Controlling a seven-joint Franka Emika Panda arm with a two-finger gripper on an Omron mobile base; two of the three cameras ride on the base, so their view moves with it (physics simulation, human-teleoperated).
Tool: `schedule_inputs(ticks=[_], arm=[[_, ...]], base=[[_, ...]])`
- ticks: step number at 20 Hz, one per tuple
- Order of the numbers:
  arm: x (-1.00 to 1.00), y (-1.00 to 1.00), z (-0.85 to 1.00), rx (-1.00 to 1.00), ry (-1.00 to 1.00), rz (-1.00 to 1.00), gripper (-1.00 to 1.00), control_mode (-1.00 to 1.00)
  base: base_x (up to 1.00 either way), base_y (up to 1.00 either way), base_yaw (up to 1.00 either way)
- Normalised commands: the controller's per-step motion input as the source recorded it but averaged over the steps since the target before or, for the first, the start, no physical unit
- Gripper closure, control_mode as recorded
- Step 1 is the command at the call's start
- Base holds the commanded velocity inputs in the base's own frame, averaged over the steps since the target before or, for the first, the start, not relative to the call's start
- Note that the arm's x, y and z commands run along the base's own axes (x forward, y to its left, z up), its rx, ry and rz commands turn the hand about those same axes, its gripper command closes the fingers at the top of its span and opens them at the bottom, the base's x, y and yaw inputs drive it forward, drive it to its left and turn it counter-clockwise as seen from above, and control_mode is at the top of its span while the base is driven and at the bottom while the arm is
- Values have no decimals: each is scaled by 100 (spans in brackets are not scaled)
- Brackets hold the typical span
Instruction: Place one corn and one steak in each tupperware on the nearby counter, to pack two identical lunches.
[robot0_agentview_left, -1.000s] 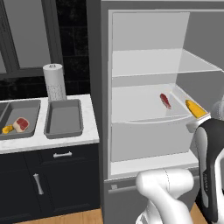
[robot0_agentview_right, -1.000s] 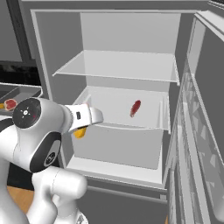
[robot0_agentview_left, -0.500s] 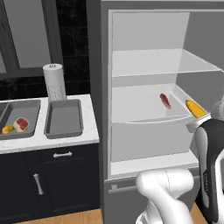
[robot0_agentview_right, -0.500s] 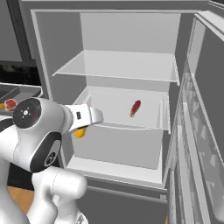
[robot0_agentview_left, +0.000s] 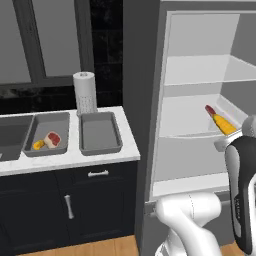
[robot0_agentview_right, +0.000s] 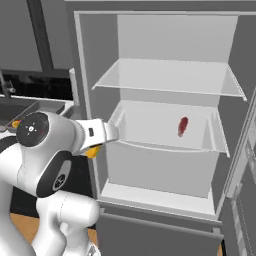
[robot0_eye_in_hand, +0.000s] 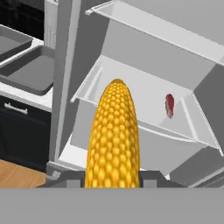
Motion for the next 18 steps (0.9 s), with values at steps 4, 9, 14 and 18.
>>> schedule_inputs(ticks=[4, 9, 14, 18], arm=[[0, 0, 0, 0, 0, 0, 100, 100], [0, 0, 0, 0, 0, 0, 100, 100], [0, 0, 0, 0, 0, 0, 100, 100], [0, 0, 0, 0, 0, 0, 100, 100]], base=[[0, 79, 0], [0, 76, 0], [0, 69, 0], [4, 62, 0]])
